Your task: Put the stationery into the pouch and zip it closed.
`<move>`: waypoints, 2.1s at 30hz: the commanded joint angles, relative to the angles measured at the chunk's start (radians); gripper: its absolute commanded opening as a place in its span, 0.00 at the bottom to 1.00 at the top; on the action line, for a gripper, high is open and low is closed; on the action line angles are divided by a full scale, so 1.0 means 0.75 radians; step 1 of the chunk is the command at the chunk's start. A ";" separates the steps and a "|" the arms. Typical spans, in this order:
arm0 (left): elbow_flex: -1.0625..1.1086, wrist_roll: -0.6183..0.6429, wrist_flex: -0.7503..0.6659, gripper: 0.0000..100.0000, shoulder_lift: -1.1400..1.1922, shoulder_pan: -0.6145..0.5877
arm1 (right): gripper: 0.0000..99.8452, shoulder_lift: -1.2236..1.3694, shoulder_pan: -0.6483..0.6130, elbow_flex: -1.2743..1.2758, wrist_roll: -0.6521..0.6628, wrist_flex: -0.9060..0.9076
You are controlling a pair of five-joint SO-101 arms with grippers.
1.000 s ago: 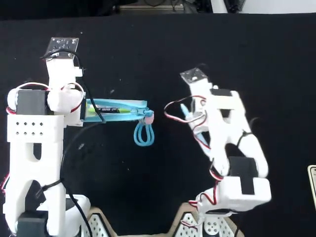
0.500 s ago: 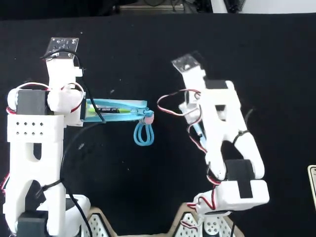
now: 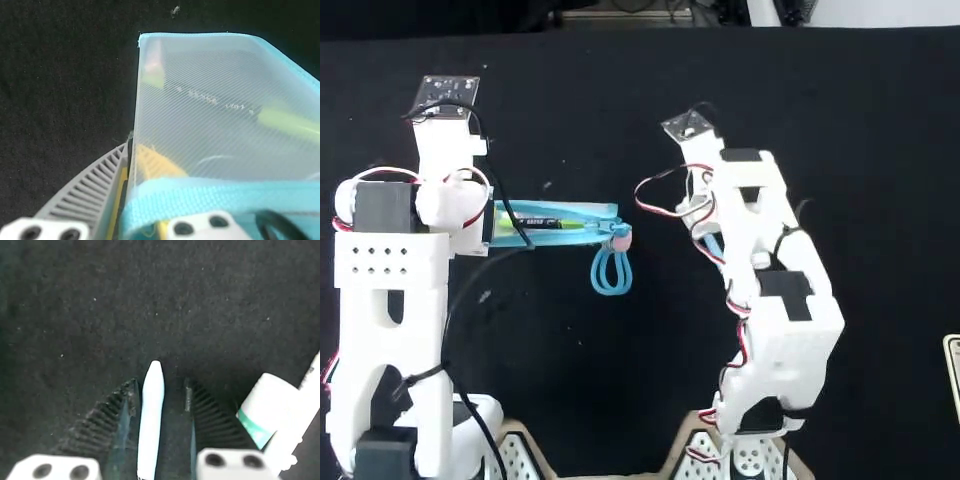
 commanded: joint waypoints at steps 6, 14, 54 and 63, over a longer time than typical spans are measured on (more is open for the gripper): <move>-0.009 0.004 0.012 0.03 0.010 0.013 | 0.01 -0.089 0.027 -0.085 -0.006 0.135; -0.009 0.004 0.012 0.03 0.010 0.013 | 0.01 -0.699 0.039 -0.017 -0.006 0.385; 0.019 0.004 0.004 0.03 0.010 0.013 | 0.01 -2.243 -0.972 0.774 -0.487 -0.982; 0.017 0.004 0.004 0.03 0.010 0.013 | 0.01 -2.249 -0.964 1.143 -0.477 -1.256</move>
